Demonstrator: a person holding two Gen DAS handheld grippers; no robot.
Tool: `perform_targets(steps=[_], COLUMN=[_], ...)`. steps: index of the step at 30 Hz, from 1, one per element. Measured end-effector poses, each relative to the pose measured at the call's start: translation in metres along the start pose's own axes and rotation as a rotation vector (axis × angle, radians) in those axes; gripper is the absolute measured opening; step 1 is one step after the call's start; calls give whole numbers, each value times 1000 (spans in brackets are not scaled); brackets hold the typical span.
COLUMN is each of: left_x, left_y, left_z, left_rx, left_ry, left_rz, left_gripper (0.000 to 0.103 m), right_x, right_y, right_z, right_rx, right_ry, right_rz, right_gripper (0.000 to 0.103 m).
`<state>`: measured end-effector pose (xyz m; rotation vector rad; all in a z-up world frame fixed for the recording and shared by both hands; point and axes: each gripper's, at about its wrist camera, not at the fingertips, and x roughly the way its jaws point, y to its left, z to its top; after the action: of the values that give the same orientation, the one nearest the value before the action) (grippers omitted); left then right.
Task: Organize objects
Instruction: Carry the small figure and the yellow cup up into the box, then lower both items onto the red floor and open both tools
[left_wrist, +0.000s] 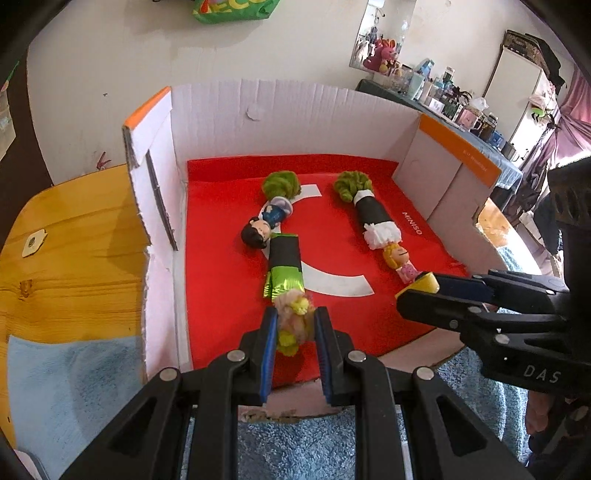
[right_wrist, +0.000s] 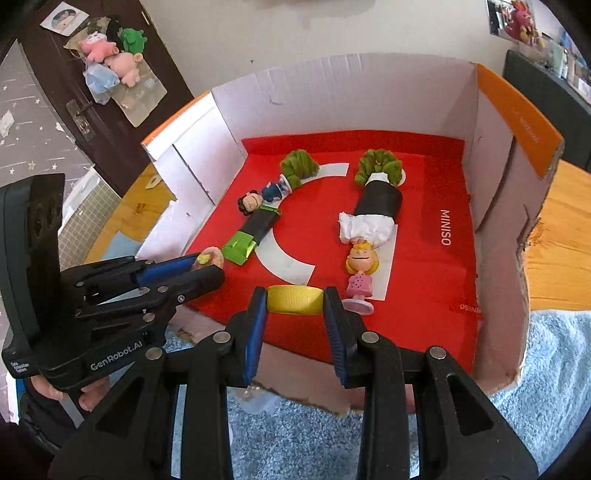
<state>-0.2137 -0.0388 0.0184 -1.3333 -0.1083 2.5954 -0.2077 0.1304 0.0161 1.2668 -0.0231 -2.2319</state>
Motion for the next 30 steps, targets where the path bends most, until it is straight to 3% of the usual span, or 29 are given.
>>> perform_targets(steps=[20,30], left_x=[21,24], left_y=[6,6], left_z=[14,17], left_rx=[6,5], left_ry=[32,28], left_rz=[39,50], left_gripper=[21,21], right_x=[12,12], right_y=[-26,-26], right_z=[6,7], right_rx=[-4,-12], right_ry=[5,8], right_rz=[-179,-189], right_gripper=[29,29])
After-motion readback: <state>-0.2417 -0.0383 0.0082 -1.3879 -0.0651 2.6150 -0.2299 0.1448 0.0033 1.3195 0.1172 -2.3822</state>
